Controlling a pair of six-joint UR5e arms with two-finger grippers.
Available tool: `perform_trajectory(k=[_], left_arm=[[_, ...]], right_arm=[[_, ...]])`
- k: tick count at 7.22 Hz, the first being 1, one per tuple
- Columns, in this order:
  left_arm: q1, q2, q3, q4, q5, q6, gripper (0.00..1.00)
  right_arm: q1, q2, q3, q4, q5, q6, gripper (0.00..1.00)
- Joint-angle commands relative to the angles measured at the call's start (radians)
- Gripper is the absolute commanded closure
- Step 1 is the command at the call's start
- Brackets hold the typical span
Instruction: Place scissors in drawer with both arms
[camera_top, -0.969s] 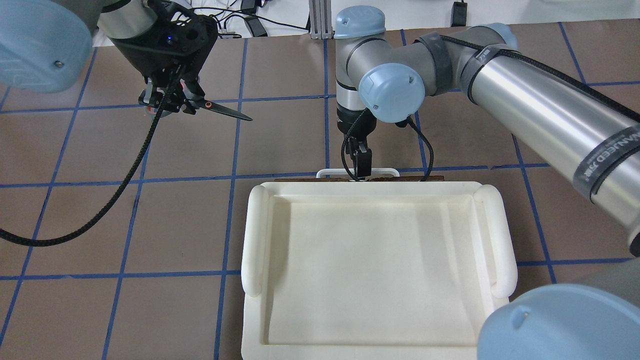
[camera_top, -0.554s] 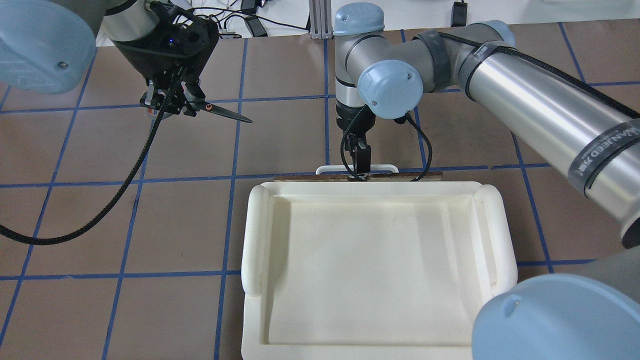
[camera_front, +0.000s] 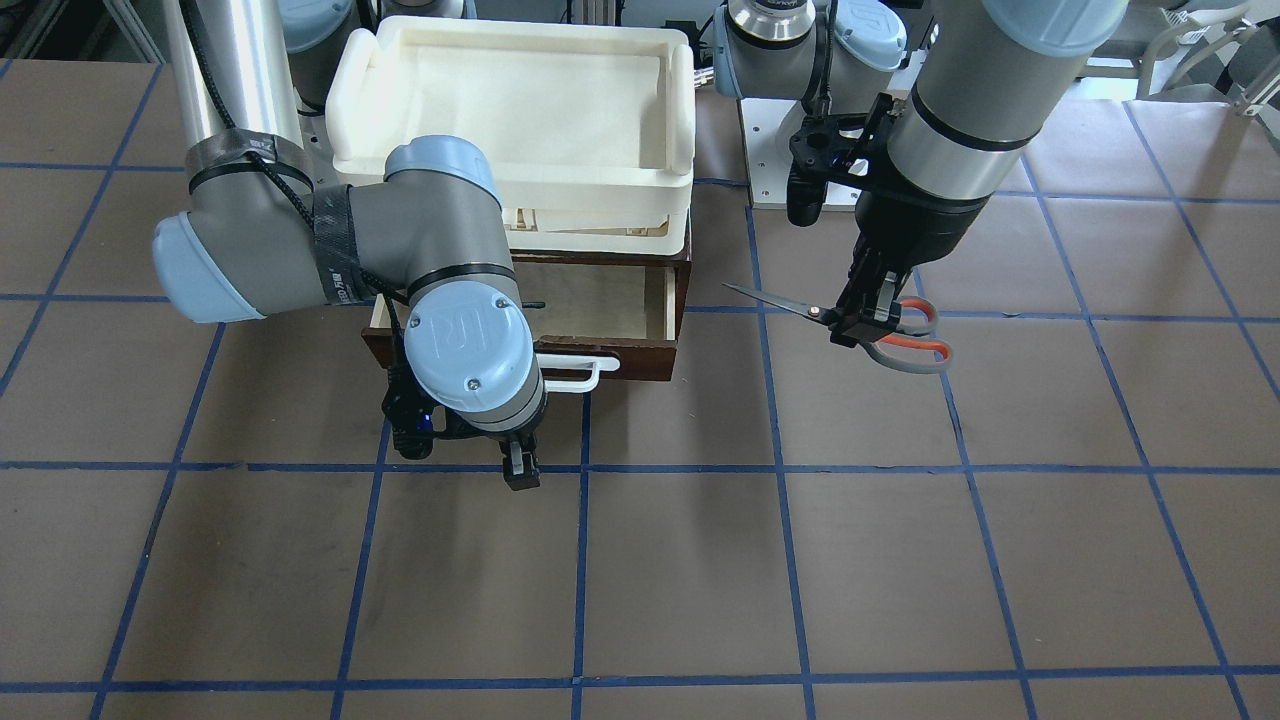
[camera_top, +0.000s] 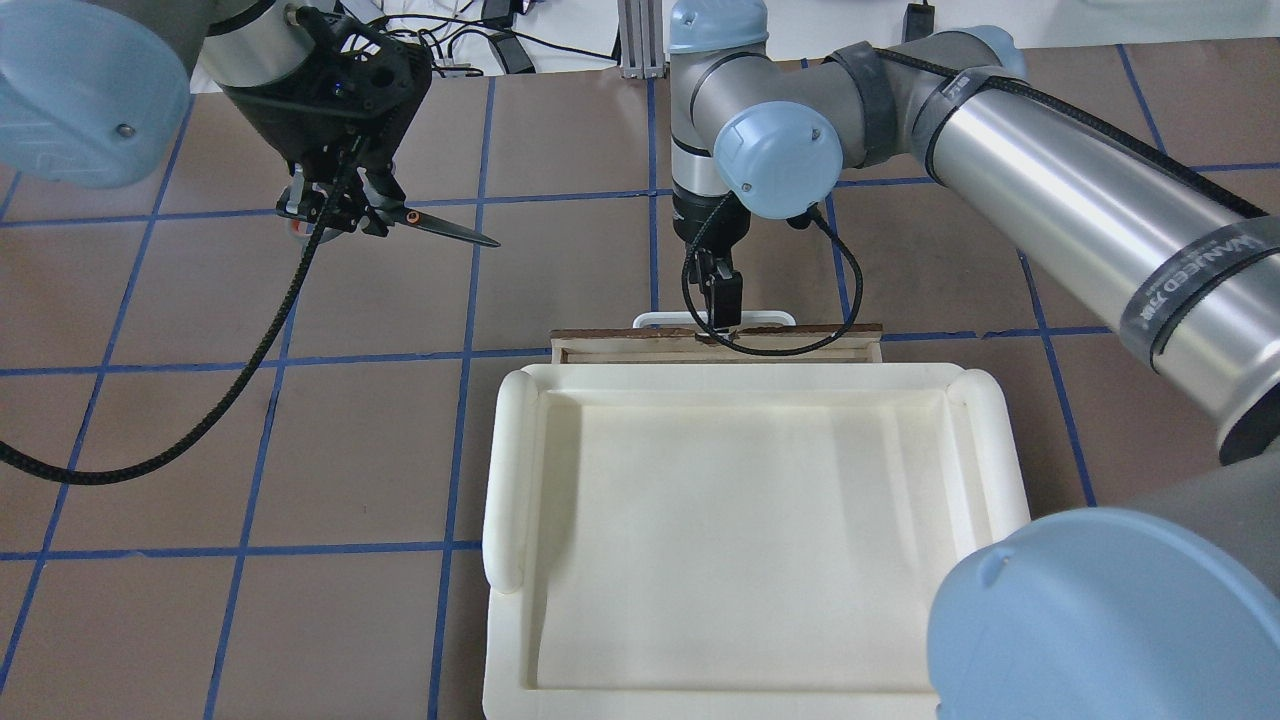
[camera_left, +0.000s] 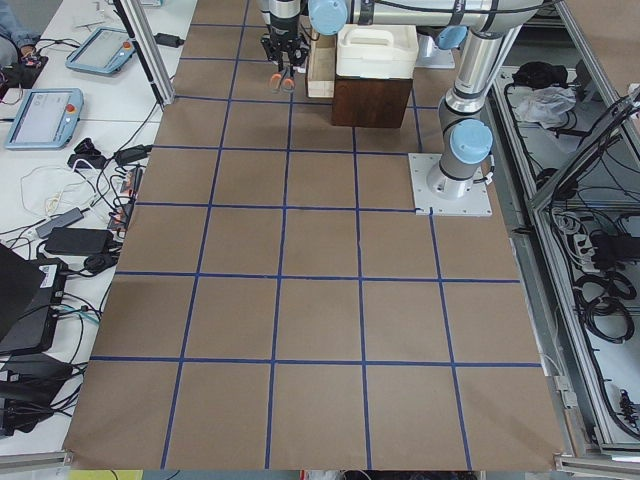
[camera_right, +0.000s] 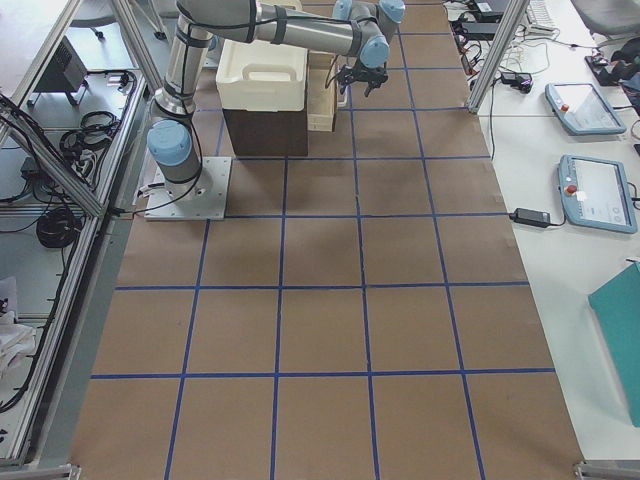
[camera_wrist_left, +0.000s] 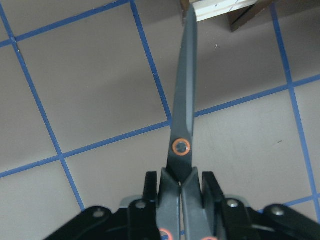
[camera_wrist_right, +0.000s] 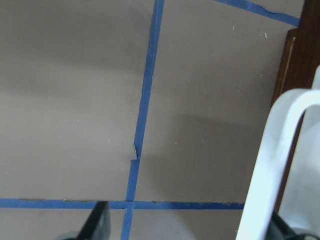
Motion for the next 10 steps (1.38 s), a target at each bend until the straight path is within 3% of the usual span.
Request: perform_trajectory(k=[1, 8, 10], left_arm=[[0.001, 0.000, 0.000, -0.002, 0.006, -0.025, 1.00], [-0.007, 0.003, -0.002, -0.019, 0.006, -0.053, 1.00], [-0.007, 0.023, -0.044, -0.008, 0.006, -0.051, 1.00]], right_arm=[[-0.002, 0.023, -0.032, 0.000, -0.002, -0.011, 0.00], [-0.031, 0.056, -0.096, -0.002, -0.002, -0.077, 0.00], [-0.032, 0.073, -0.113, -0.011, -0.005, -0.092, 0.00]])
